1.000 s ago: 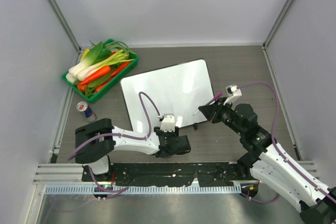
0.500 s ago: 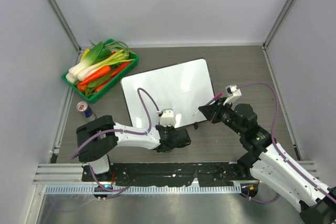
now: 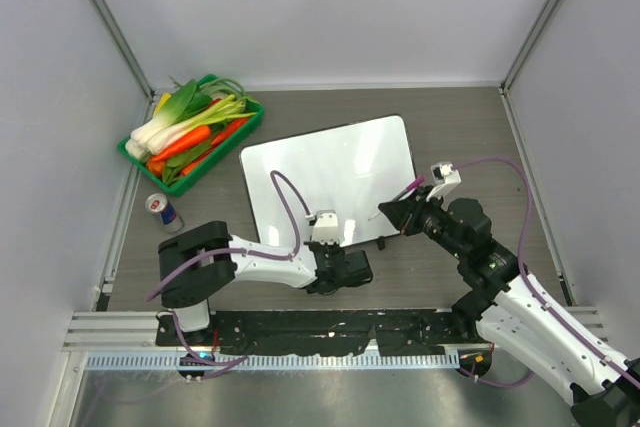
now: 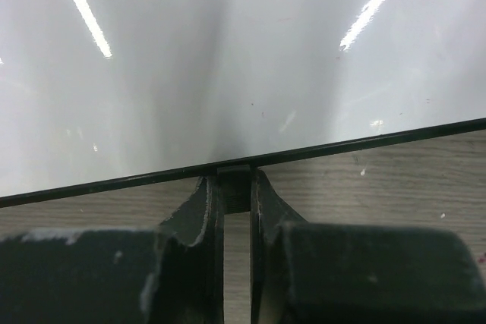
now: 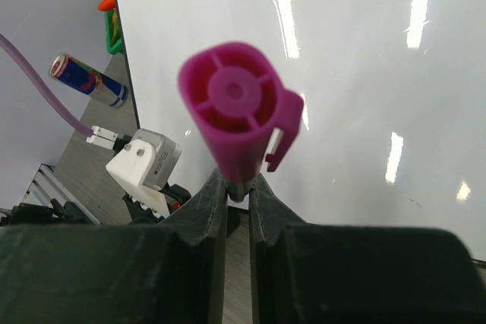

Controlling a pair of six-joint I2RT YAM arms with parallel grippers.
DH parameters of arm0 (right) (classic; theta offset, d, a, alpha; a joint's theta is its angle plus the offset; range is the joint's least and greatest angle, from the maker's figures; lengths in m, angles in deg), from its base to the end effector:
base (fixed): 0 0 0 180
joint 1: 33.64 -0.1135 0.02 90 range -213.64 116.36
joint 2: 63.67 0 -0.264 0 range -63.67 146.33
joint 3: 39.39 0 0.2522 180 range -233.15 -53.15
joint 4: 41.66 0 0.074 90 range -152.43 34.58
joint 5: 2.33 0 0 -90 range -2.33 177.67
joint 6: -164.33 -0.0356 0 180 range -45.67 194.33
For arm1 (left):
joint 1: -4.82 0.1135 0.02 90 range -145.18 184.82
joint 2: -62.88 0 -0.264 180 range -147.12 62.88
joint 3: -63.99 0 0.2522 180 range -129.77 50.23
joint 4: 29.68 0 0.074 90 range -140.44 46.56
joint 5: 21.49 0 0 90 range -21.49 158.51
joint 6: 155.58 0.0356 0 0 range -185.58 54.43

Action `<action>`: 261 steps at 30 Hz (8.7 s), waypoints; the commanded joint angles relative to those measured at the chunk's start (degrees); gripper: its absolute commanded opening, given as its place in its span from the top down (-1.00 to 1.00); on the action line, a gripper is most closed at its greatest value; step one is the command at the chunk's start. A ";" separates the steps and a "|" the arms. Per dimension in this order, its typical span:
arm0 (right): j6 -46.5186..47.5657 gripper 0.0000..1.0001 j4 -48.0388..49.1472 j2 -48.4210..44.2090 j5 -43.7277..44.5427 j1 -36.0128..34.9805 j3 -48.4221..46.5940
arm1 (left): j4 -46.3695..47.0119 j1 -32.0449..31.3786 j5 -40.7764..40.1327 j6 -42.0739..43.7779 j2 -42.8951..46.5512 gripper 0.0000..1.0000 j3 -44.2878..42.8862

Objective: Write a sentence on the whiteboard
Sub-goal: Move the whiteboard stand to the center of the board, then hold the whiteboard on the whiteboard stand, then write on the whiteboard at the whiteboard stand.

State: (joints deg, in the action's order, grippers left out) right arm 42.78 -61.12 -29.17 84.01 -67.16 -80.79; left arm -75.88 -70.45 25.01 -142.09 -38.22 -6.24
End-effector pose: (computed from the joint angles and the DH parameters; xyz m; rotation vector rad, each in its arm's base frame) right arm 0.1319 0.0901 0.2695 -0.0802 1.8736 0.8588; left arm 0.1024 -0.2932 0.1459 -0.1319 2.3525 -0.0297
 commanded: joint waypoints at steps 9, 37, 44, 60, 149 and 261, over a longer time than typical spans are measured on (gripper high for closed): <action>1.14 0.97 1.21 -1.37 0.41 0.29 -2.77 | -8.07 -10.42 12.39 -10.14 -2.61 1.00 -1.72; 1.49 0.97 0.60 -1.81 0.06 0.21 -4.09 | -8.08 -18.43 14.15 -6.82 4.41 -0.93 -1.19; 1.76 0.97 0.33 -2.07 0.06 0.21 -4.18 | -1.14 -18.34 10.91 2.75 15.30 -0.99 2.50; 2.55 0.97 -0.37 -1.98 0.85 0.29 -4.27 | 16.98 6.25 25.74 30.88 33.60 -0.99 3.83; 9.84 0.97 22.21 34.49 6.21 -11.22 -23.51 | 48.62 63.49 79.10 38.36 59.17 0.52 46.18; 14.06 0.98 23.45 46.80 22.29 -25.63 -25.54 | 51.78 63.49 81.74 37.49 54.52 1.00 46.01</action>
State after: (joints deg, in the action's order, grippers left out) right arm 55.02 -37.67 19.82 102.54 -92.79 -105.05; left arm -25.29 -7.04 107.12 -106.72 15.79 39.88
